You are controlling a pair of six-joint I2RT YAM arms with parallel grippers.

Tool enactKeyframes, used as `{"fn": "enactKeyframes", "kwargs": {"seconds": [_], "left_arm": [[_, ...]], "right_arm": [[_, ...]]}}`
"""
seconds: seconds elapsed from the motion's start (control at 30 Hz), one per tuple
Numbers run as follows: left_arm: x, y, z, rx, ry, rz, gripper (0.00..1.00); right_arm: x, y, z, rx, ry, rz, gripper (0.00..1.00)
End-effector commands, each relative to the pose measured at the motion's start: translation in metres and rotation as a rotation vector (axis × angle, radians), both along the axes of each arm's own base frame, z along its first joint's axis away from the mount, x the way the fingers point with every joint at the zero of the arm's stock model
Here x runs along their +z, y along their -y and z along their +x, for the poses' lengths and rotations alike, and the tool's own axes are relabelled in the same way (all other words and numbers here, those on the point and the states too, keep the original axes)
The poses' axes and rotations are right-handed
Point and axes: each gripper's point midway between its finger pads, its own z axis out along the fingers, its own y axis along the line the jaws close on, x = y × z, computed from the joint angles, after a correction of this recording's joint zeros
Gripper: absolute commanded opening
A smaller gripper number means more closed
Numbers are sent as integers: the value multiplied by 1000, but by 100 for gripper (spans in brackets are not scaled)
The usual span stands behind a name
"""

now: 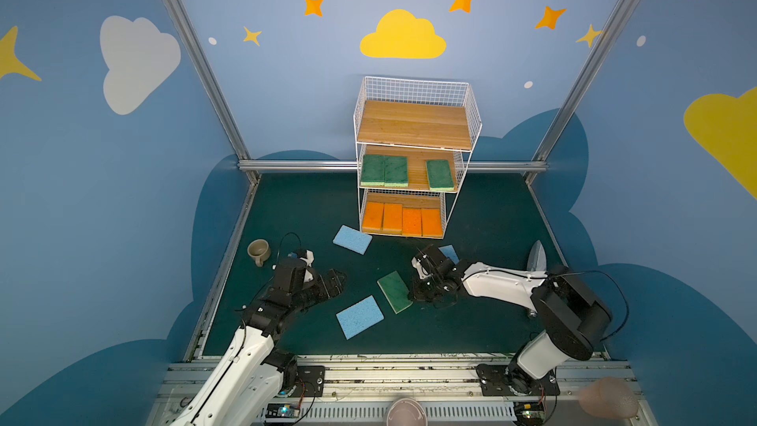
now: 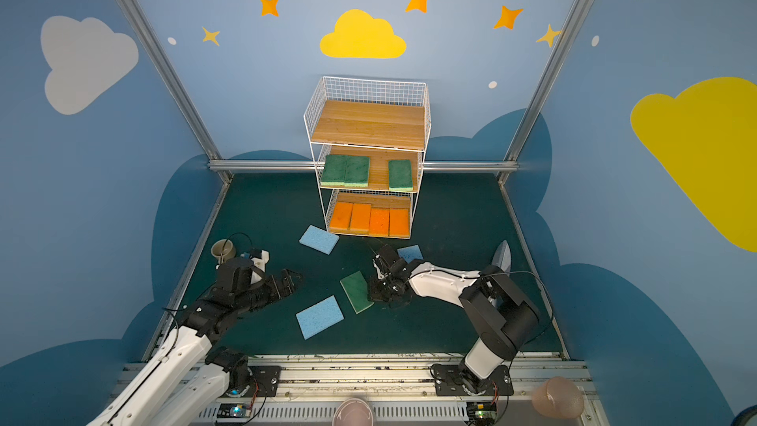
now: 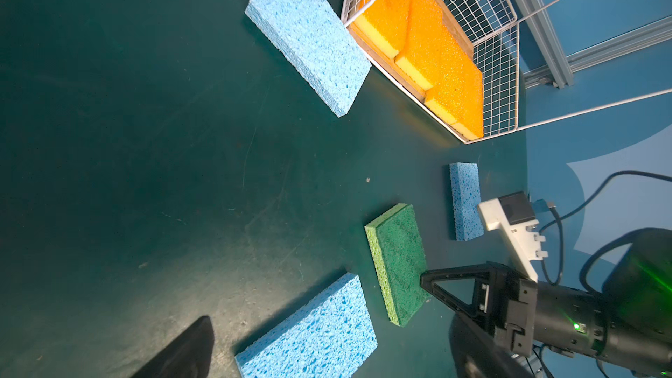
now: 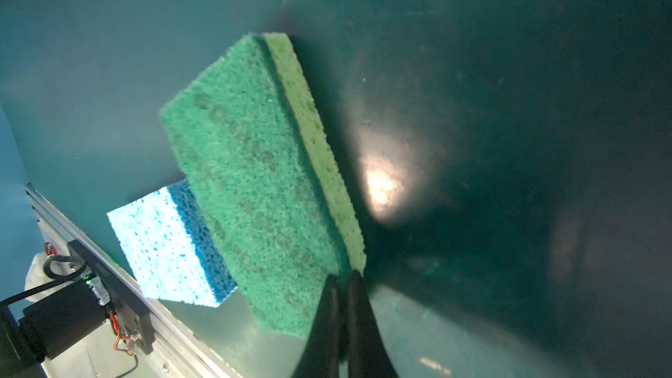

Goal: Arrange cleaning sponges on a shelf
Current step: Pick up the cleaning sponge at the center of the table, then place the cleaning sponge at the shelf.

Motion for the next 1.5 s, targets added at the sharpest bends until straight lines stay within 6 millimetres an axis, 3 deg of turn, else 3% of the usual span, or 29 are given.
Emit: {"fn": "enactKeyframes", "kwargs": {"seconds": [0.0,0.33,0.53,0.67,0.87,1.1,1.47], "left_arm": [[19,5,8,-21,41,-7,100],[67,19,40,-61,116,-17,100],[90,27,59,-78,149,-21,100],[99,30,68,-88,164,-16,100],[105,40,73,-126,169,-34,100],[111,45,76,-141,178,-35,100],[115,54,85,-156,176,-30,100]], "right_arm": [[29,8,-1,-20,39,10,0],[157,23,52,-150,268,192,0],[233,42,94,-266,604,310,0],[268,49,109,-293,666,323,0],[284,43,136,-321,691,374,0],[290,47,166,-385,692,384,0],[292,46,199,-429,663,434,0]]}}
